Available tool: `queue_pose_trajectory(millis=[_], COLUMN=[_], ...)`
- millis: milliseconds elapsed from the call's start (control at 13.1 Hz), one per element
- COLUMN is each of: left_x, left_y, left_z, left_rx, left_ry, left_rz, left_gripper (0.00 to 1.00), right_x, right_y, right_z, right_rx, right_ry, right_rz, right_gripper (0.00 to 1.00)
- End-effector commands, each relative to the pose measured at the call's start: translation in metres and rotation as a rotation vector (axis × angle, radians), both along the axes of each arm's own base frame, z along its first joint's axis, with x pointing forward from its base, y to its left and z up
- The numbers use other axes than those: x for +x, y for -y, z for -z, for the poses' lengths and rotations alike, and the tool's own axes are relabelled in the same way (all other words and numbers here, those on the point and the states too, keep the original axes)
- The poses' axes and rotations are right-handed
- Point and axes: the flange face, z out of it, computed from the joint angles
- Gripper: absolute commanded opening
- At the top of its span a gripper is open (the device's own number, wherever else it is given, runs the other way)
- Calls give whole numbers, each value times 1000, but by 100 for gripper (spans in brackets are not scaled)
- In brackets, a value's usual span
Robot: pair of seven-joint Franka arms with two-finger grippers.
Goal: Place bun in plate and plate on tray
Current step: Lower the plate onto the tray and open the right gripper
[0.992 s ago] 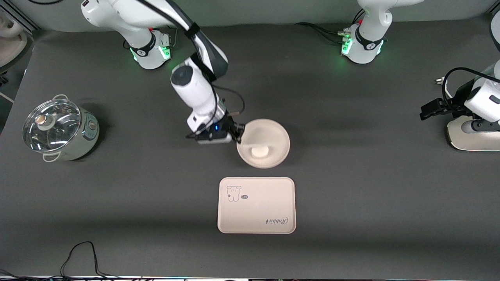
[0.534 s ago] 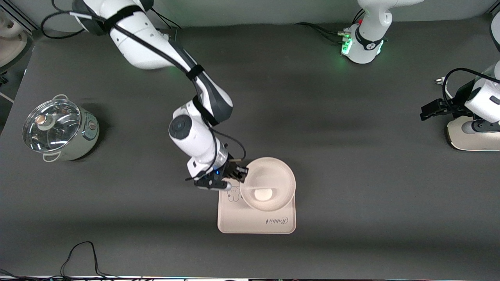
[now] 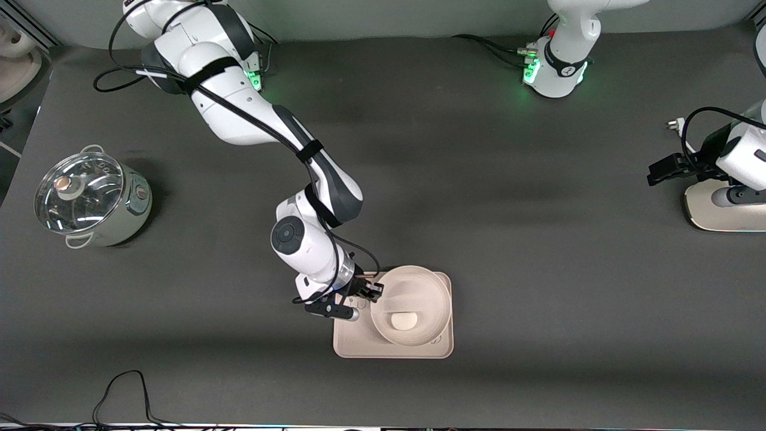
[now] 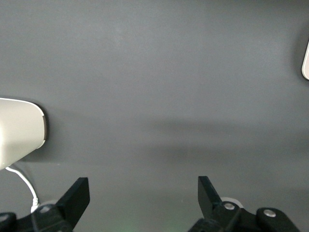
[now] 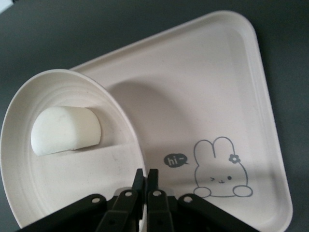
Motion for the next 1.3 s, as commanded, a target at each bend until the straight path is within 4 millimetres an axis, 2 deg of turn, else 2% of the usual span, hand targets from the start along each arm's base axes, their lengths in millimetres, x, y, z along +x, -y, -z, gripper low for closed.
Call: queue_pose_trajectory(millis=[0,153,534,610,686,763,915,1068,1220], left_x=[3,4,3,2,2,2,1,1,1], left_y=[-1,-2,-2,-2,-2,-2,-3,-3,-3], left_z=[8,9,6,6,6,4,4,4,4], left_rx=[8,8,8,8,8,9,9,9,9], left_ry=[-2,-5,-5,-5,-6,-3,-6,-5,-3], left_rz=[2,0,0,0,0,-1,-3,-3,-3], left_gripper=[100,100,100,100,100,100,100,100,100], right_x=[5,5,9,9,10,12,15,11,10], right_y=[-1,2,9,11,12,14,13,12,22], right_z=[13,22,26,28,28,23,1,-27,-79], right_rx=[14,7,8,8,11,15,27,10,-25], right_ry=[-2,-9,7,7,2,6,15,-53,-101], right_rz=[-1,-1,10,13,23,29,30,14,0], right_gripper=[0,0,0,28,80,100,100,100,100])
